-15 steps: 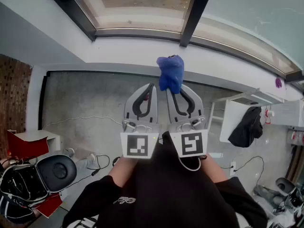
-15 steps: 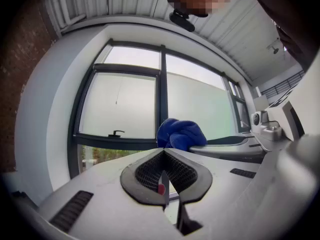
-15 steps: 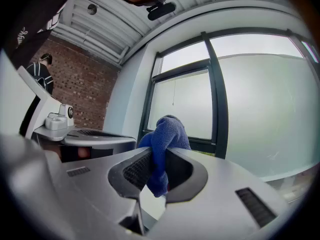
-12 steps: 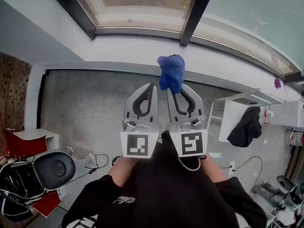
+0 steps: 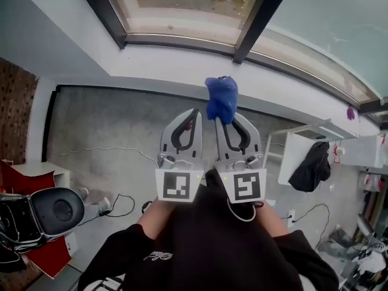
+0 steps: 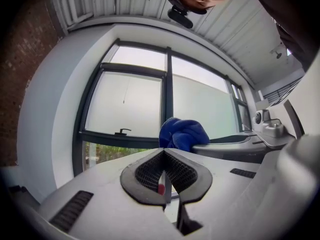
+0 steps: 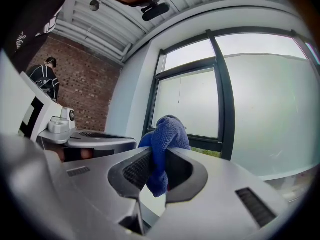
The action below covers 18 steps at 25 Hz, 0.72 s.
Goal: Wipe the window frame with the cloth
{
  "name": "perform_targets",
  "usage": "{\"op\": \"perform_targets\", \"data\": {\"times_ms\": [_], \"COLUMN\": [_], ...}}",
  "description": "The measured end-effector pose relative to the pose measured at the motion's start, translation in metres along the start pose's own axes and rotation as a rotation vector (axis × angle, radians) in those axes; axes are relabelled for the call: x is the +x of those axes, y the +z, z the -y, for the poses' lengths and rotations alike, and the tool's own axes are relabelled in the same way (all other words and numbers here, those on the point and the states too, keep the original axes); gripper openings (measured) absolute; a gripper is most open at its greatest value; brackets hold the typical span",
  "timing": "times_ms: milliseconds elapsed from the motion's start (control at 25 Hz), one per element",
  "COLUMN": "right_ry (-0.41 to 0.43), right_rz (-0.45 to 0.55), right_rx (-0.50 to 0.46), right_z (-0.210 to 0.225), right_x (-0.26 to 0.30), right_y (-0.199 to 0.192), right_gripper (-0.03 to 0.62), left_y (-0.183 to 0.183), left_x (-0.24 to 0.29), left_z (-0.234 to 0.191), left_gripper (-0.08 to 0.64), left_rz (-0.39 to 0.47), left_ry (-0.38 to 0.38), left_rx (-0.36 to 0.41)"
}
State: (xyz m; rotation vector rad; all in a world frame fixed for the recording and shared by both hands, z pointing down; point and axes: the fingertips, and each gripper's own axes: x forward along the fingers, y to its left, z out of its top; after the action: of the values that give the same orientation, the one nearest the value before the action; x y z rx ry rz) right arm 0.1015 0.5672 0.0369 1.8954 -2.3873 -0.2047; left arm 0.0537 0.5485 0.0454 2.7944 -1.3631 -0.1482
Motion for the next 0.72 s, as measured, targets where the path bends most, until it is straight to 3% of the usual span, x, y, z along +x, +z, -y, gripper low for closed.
{"op": "perform_targets", "data": {"times_ms": [360, 720], "right_ry": [-0.004, 0.027], "right_rz": [-0.011, -0.019], "right_rx": [0.005, 0.021], "right_z": [-0.044, -0.027], "right_x": [0.02, 0.066], "right_y": [-0.002, -0.013], "right_gripper": [0.052, 0.052], "left_y": [-0.001, -0.015], "left_x": [-0.017, 0.024], "left_z": [-0.048, -0.073], "left_gripper": [0.005, 0.005], "left_rz": [0.013, -0.03], "left_ry": [-0.003, 0.014], "left_rx": [-0.001, 0.002]}}
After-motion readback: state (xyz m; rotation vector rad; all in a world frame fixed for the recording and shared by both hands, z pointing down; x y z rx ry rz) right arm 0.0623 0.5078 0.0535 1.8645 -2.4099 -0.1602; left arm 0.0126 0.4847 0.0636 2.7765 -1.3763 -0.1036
